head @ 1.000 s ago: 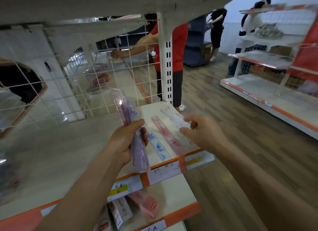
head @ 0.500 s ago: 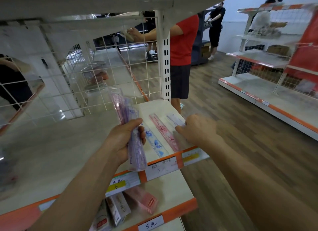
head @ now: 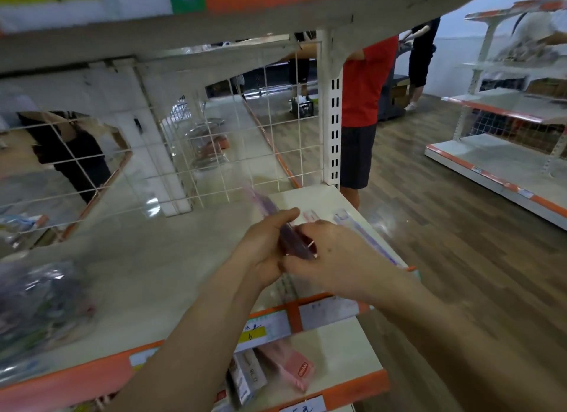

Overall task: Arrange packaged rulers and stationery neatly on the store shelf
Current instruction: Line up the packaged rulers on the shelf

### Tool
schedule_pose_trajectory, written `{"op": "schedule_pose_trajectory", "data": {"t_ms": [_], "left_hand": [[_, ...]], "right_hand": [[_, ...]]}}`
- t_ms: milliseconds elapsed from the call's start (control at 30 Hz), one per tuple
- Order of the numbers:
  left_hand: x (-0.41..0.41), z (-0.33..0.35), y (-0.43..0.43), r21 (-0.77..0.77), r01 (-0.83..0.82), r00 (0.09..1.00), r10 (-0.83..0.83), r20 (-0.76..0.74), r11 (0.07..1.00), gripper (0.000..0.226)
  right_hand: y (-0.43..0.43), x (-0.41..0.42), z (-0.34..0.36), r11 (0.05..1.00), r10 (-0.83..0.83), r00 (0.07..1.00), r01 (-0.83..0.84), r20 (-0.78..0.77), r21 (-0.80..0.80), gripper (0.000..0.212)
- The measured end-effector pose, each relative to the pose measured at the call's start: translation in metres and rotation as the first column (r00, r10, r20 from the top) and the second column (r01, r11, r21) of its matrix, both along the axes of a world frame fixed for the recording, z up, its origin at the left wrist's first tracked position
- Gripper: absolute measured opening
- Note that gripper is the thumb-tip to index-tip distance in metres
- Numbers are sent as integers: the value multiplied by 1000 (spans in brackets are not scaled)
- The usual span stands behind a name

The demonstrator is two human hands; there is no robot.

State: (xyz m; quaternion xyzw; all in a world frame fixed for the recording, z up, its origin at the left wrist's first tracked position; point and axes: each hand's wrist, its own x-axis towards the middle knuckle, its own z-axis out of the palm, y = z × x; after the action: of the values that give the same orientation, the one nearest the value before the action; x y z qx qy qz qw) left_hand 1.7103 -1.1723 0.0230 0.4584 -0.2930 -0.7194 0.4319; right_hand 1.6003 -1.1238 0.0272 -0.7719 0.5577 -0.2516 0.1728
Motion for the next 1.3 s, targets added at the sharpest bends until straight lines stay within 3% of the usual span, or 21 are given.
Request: {"op": "schedule_pose_trajectory", "data": {"t_ms": [67, 133, 233, 333, 400, 500, 567, 700, 833, 967, 1033, 1100, 1300], "left_hand": [[4, -2, -1, -33, 23, 1000, -23, -6, 999, 9], [11, -2, 0, -79, 51, 997, -55, -53, 996, 5], [15, -4, 5, -108, 18, 990, -33, -137, 994, 28], [10, -5, 9, -53, -13, 987, 5, -158, 998, 38], [5, -5, 11, -36, -21, 995, 17, -101, 999, 34], [-2, -8, 12, -74, -30, 999, 32, 33, 997, 30], [-6, -7, 14, -116, -15, 996, 25, 85, 993, 31], [3, -5, 14, -146, 51, 998, -55, -23, 988, 43], [9, -6, 16, -79, 56, 985, -68, -158, 995, 43], [8, -9, 23, 7, 60, 971, -57, -234, 998, 41], [10, -11, 25, 6, 41, 961, -38, -274, 999, 28], [12, -12, 24, 14, 8, 957, -3, -289, 1000, 23], [16, -10, 22, 6, -11, 973, 12, -231, 1000, 20]], "right_hand": [[-9, -4, -8, 1000, -4, 999, 3, 48, 21, 13], [-15, -10, -14, 996, -45, 967, 24, 249, 86, 14], [-15, -16, -15, 974, -128, 803, -7, 582, 224, 12], [-13, -13, -18, 925, -201, 670, -110, 715, 363, 16], [-10, -8, -18, 903, -210, 673, -145, 709, 405, 16], [-10, -1, -19, 941, -150, 808, -60, 569, 334, 6], [-10, 2, -19, 949, -163, 813, -25, 559, 314, 4], [-12, -5, -18, 927, -209, 754, -50, 622, 372, 7], [-10, -2, -12, 904, -196, 687, -150, 699, 401, 16], [-11, 3, -7, 944, -151, 871, -13, 467, 330, 41], [-12, 3, -7, 969, -148, 891, 43, 429, 244, 32], [-15, 2, -9, 975, -168, 857, 71, 488, 210, 18], [-15, -1, -10, 978, -183, 797, 91, 575, 185, 14]]}}
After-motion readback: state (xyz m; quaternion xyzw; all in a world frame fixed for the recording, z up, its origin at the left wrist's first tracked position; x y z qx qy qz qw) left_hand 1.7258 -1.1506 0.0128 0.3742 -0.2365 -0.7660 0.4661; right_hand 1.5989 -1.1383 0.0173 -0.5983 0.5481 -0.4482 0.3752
